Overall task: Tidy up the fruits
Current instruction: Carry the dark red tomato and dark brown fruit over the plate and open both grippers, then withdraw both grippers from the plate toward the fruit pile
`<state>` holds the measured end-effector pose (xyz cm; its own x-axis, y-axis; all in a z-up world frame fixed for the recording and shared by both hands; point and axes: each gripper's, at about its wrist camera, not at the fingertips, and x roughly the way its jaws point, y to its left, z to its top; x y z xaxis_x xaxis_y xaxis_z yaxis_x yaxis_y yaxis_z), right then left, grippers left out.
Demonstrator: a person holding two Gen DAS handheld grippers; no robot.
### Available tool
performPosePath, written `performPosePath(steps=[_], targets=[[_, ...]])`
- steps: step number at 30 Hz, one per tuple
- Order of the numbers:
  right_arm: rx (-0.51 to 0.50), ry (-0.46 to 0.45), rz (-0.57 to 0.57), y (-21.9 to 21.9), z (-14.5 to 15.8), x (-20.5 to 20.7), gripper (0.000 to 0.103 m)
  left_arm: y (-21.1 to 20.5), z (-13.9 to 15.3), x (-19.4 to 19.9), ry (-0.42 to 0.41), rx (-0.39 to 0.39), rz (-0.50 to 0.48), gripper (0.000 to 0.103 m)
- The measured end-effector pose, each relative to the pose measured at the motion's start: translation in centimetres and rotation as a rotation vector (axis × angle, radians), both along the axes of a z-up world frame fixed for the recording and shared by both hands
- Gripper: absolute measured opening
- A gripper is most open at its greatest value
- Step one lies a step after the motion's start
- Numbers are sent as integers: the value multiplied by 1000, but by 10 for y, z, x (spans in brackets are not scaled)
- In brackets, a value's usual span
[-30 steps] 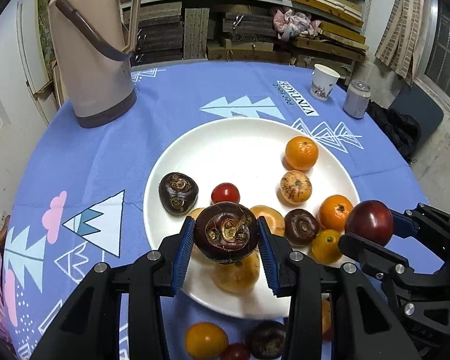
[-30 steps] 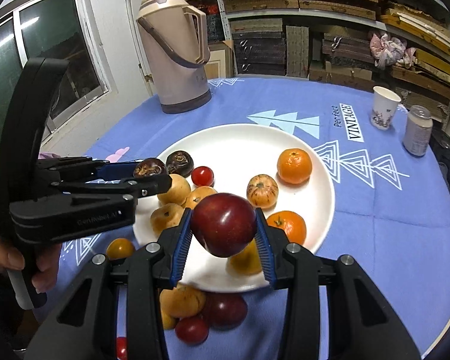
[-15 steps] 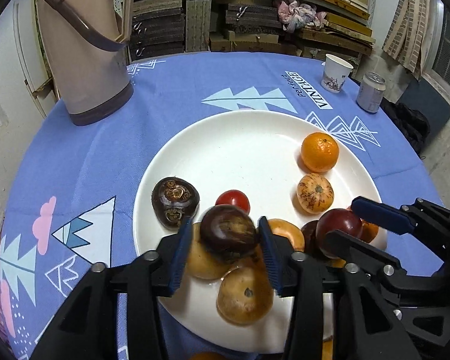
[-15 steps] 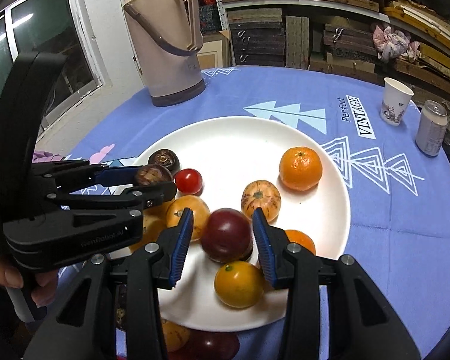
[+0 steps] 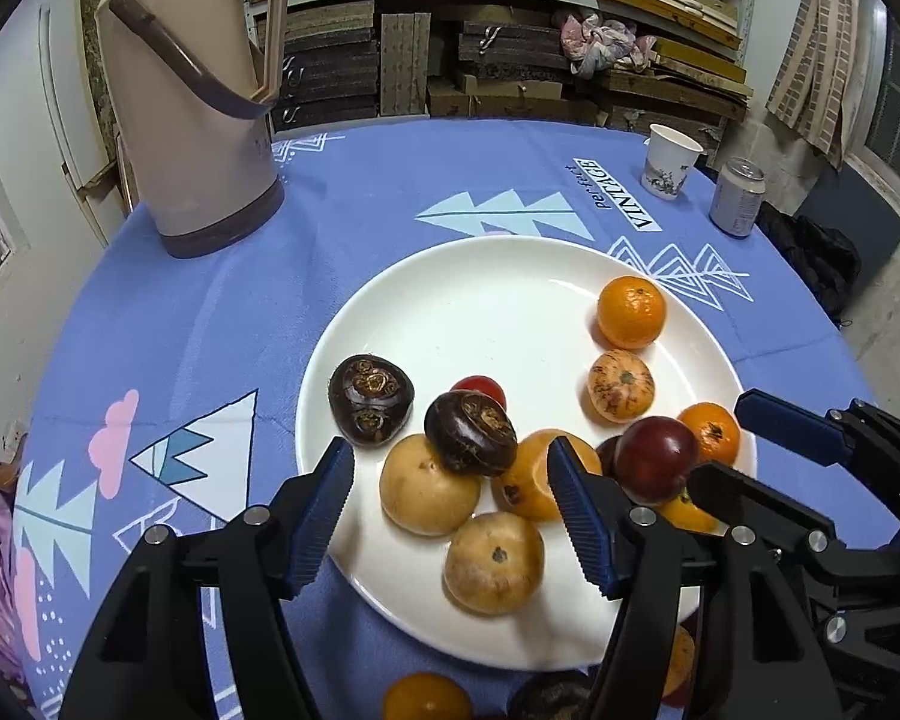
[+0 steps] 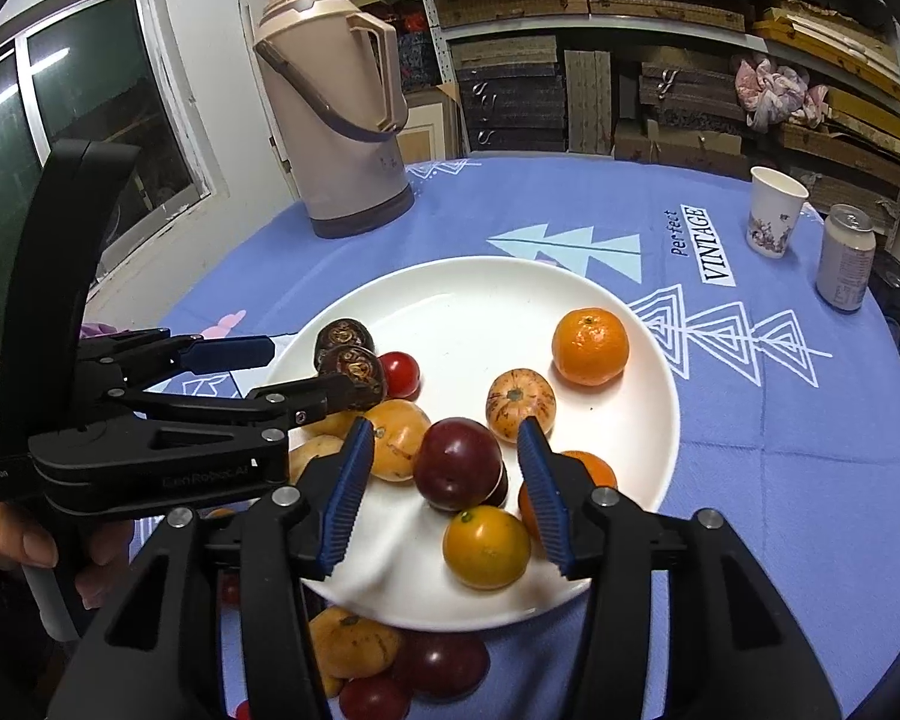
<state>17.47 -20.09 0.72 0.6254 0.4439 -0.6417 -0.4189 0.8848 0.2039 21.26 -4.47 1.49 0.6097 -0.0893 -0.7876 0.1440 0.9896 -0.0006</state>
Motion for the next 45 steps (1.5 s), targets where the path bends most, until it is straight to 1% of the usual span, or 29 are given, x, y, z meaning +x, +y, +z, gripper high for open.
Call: performPosePath(steps=[3, 8, 11, 14, 24, 28, 36, 40, 41, 42, 43, 45], targets=[[6, -8, -15, -5, 6, -12, 53, 0, 6, -10, -12, 3, -2, 68], [-3, -24, -32, -15, 12, -38, 54, 5, 11, -31, -25, 0, 1, 68], [-4, -24, -41, -21, 10, -53, 60, 10, 13, -46, -30, 1, 3, 69], [-18, -16, -46, -25, 2, -71, 61, 16, 10, -61, -30, 9, 7, 72], [-14, 44, -46, -25, -25, -110, 61, 33, -14, -100, 11, 8, 33, 72], [-32, 58, -2, -12, -32, -125, 61, 39, -21, -108, 27, -3, 43, 72], [-52, 99, 132, 25, -52, -148, 61, 47, -27, -116, 43, -13, 55, 72], [-78, 117, 166, 41, -61, -148, 53, 49, -29, -120, 48, -13, 53, 72], [-78, 124, 171, 44, -62, -147, 49, 48, -29, -121, 48, -12, 49, 72], [-78, 133, 178, 47, -65, -146, 43, 47, -30, -121, 48, -10, 44, 72], [-85, 143, 180, 50, -68, -144, 41, 47, -31, -122, 50, -9, 40, 72], [-107, 155, 177, 56, -74, -142, 32, 44, -35, -123, 60, -8, 29, 72]])
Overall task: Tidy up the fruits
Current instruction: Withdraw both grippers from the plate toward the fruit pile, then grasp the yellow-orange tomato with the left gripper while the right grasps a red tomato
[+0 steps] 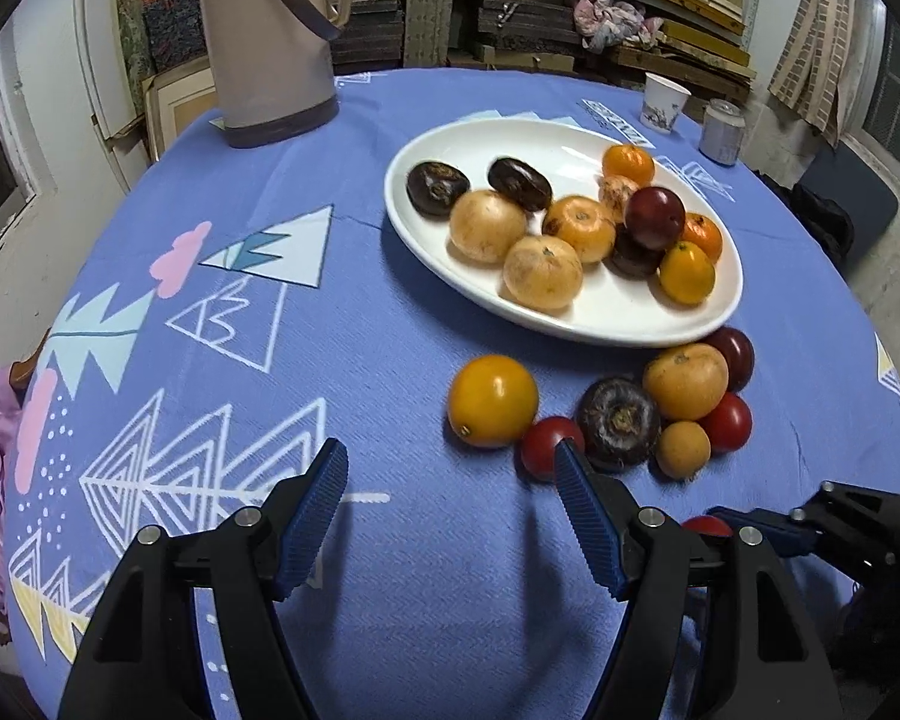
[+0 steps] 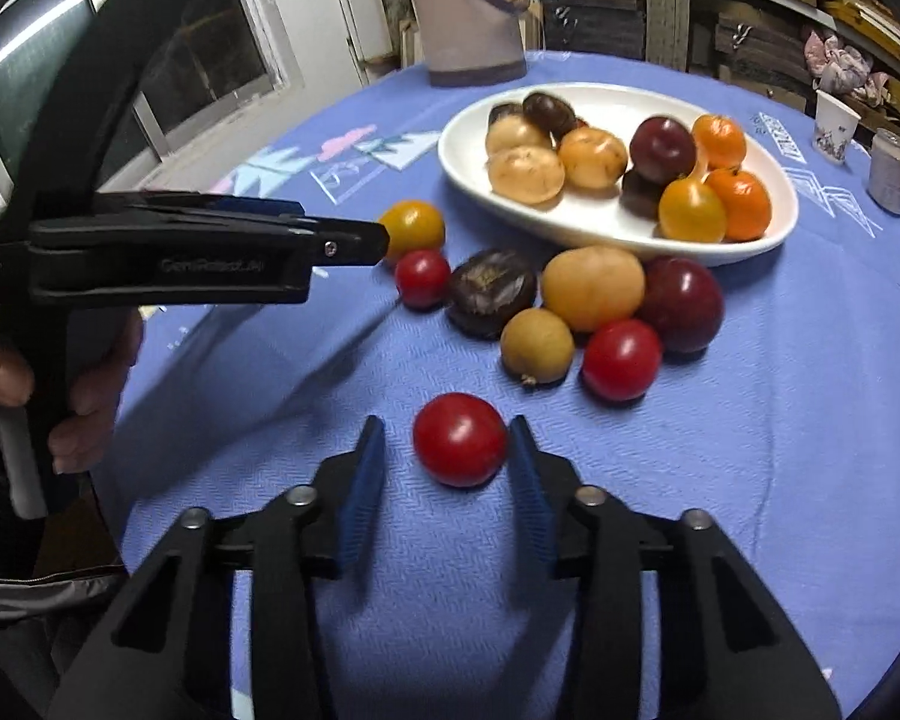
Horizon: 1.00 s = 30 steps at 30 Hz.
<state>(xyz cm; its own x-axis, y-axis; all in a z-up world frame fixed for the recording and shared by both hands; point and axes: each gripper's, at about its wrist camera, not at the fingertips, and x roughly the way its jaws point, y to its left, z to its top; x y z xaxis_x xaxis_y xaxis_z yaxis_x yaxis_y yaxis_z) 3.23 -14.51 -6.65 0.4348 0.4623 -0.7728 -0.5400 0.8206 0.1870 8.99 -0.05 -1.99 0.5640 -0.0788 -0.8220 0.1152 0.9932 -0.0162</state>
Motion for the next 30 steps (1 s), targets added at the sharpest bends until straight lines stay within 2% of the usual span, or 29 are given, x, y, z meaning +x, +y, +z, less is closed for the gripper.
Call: performPosePath(steps=[8, 17, 22, 26, 30], targets=[[28, -1, -13, -6, -1, 3, 31, -5, -13, 3, 37, -2, -19, 72], [83, 22, -19, -22, -1, 6, 31, -2, -15, 12, 32, -12, -25, 72], [98, 31, -17, -24, -2, 7, 31, 11, -9, 24, 51, -99, -6, 72], [101, 34, -14, -24, -2, 7, 31, 10, -5, 35, 42, -115, 3, 72], [101, 34, -13, -24, -2, 8, 31, 8, -13, 48, 66, -138, 9, 72]])
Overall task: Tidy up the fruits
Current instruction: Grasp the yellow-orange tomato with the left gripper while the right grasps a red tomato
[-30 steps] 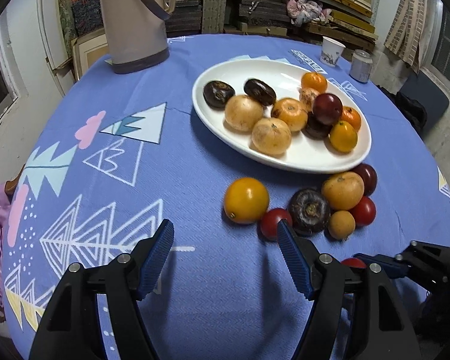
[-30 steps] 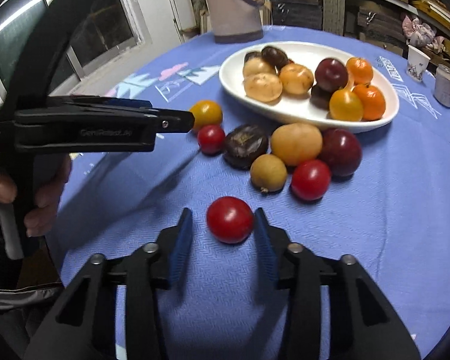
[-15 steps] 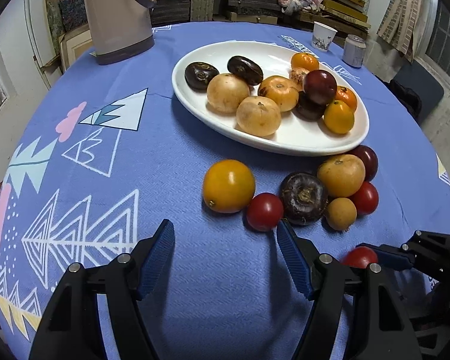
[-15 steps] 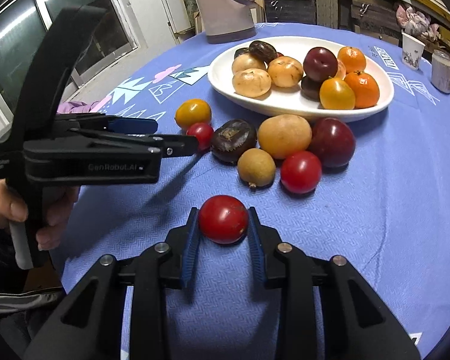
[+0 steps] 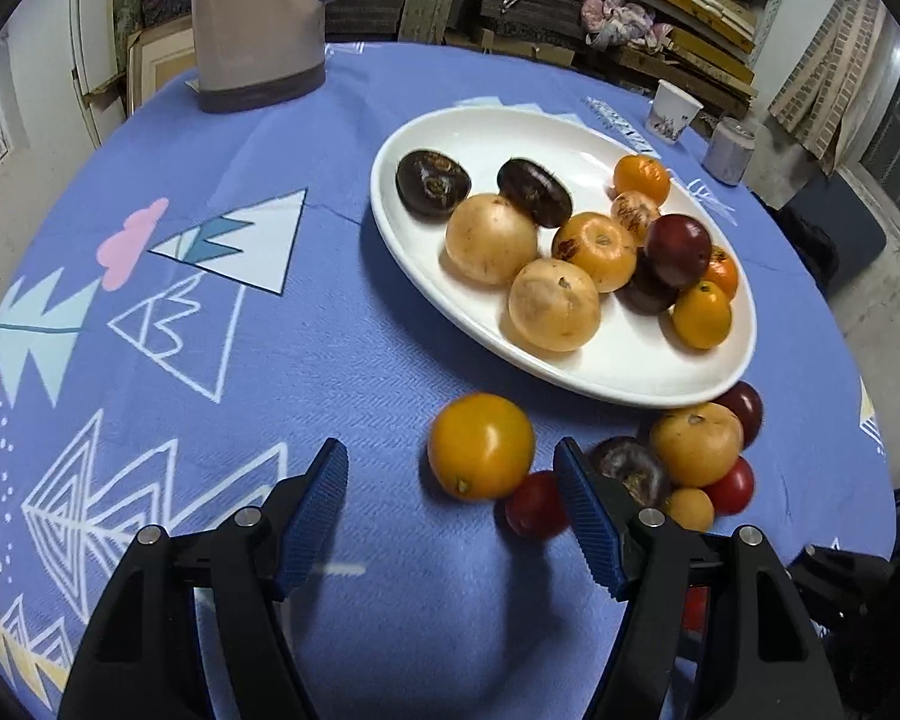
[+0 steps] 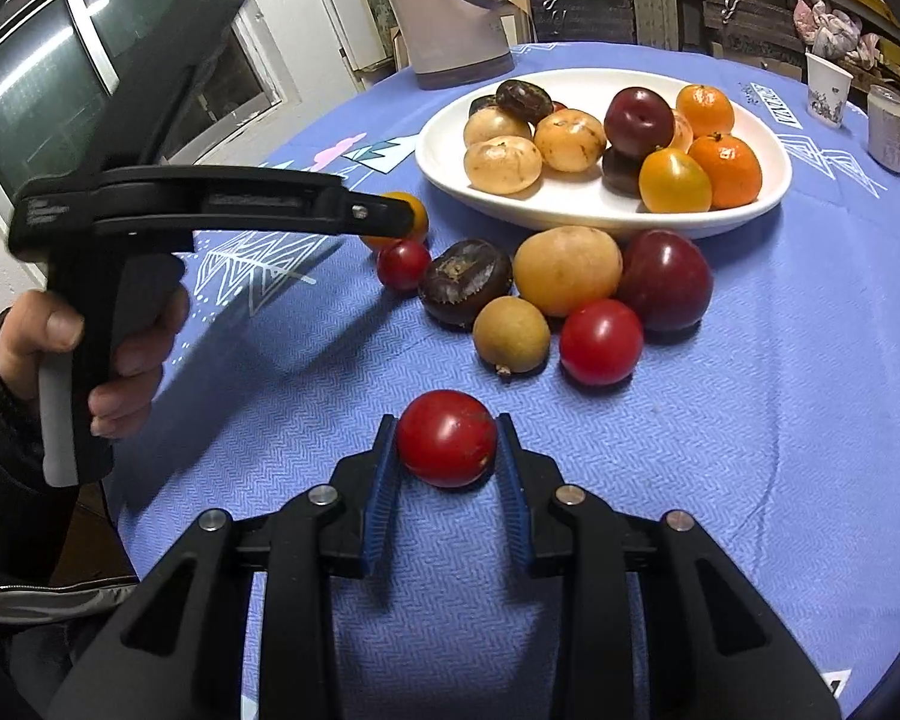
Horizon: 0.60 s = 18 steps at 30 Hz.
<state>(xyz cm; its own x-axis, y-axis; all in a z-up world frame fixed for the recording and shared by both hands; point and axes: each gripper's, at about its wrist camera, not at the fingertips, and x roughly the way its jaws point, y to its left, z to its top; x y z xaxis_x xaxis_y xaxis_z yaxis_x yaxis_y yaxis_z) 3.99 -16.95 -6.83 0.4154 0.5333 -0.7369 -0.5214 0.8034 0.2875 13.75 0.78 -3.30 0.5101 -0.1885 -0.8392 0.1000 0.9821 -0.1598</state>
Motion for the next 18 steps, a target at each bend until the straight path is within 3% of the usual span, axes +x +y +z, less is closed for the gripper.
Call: performPosePath(steps=[4, 9, 12, 15, 18], targets=[[1, 2, 2, 0, 0, 2, 32, 2, -6, 7, 12, -42, 19, 53], [0, 3, 1, 1, 0, 4, 31, 4, -8, 3, -9, -27, 24, 50], [-7, -1, -1, 2, 0, 3, 32, 6, -11, 0, -27, 20, 30, 38], [-14, -4, -2, 3, 0, 2, 31, 3, -11, -4, -45, 56, 23, 38], [-13, -4, 0, 4, 2, 1, 31, 7, -9, -5, -25, 32, 37, 38]])
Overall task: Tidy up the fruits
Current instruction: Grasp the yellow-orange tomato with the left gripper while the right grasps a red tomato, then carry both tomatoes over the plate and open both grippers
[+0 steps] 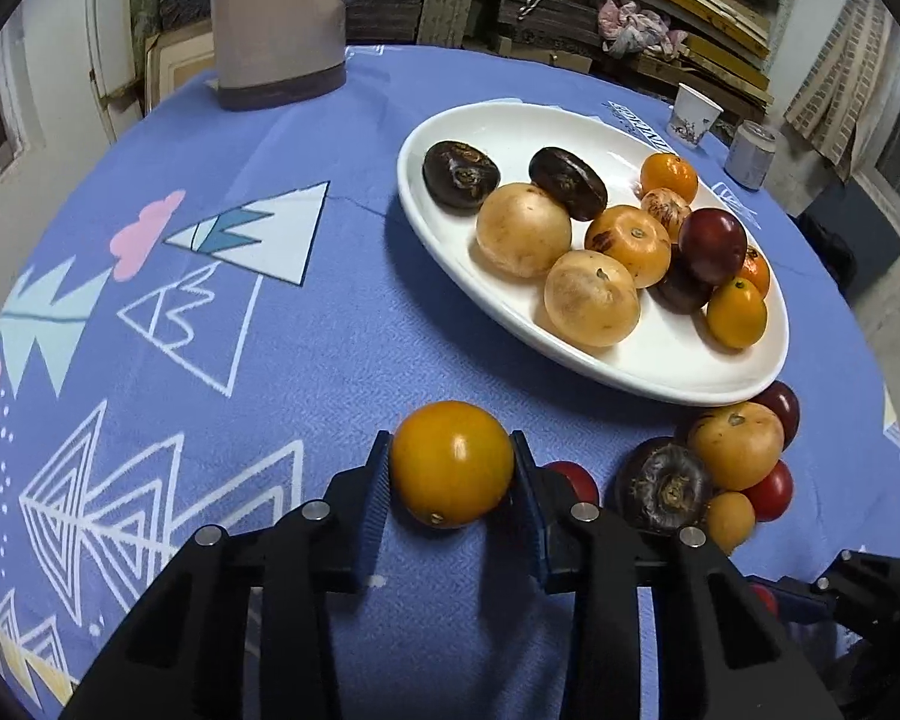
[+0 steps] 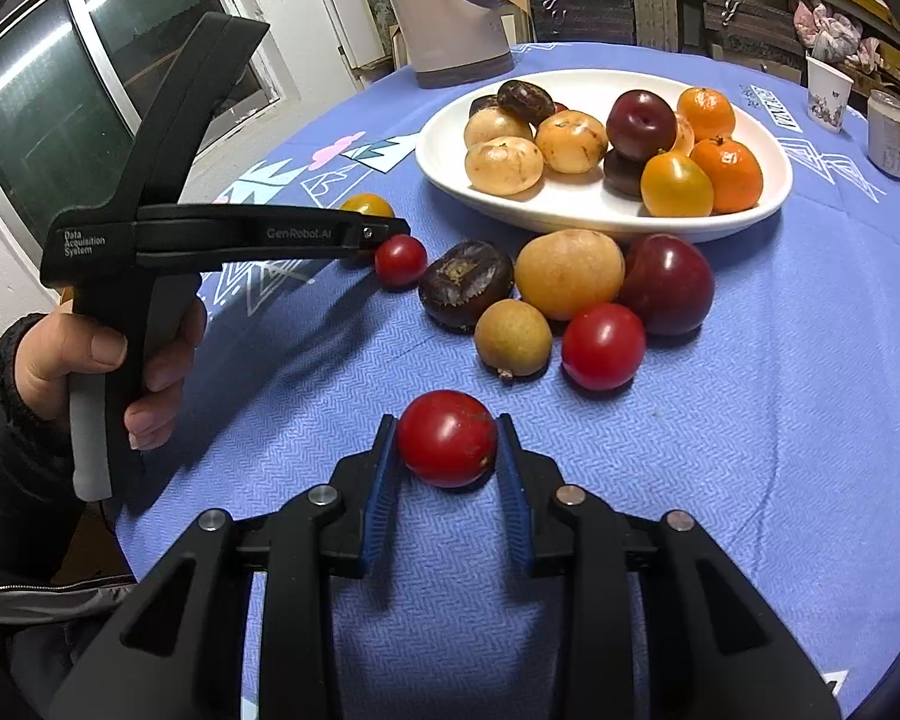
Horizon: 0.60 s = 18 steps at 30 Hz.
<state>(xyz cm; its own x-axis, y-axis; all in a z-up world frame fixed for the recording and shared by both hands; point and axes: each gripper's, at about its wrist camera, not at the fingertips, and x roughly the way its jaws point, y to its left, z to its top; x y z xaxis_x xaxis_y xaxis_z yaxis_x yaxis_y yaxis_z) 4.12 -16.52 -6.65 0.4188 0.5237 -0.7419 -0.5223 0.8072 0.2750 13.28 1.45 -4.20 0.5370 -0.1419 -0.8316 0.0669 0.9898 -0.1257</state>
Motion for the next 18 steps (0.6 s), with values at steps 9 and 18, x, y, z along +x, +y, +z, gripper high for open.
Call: performPosePath(steps=[9, 18], targets=[[12, -57, -24, -11, 20, -2, 31, -2, 27, -19, -73, 40, -16, 38], [7, -153, -74, -32, 58, 9, 31, -19, 57, -21, -132, 55, -62, 38]])
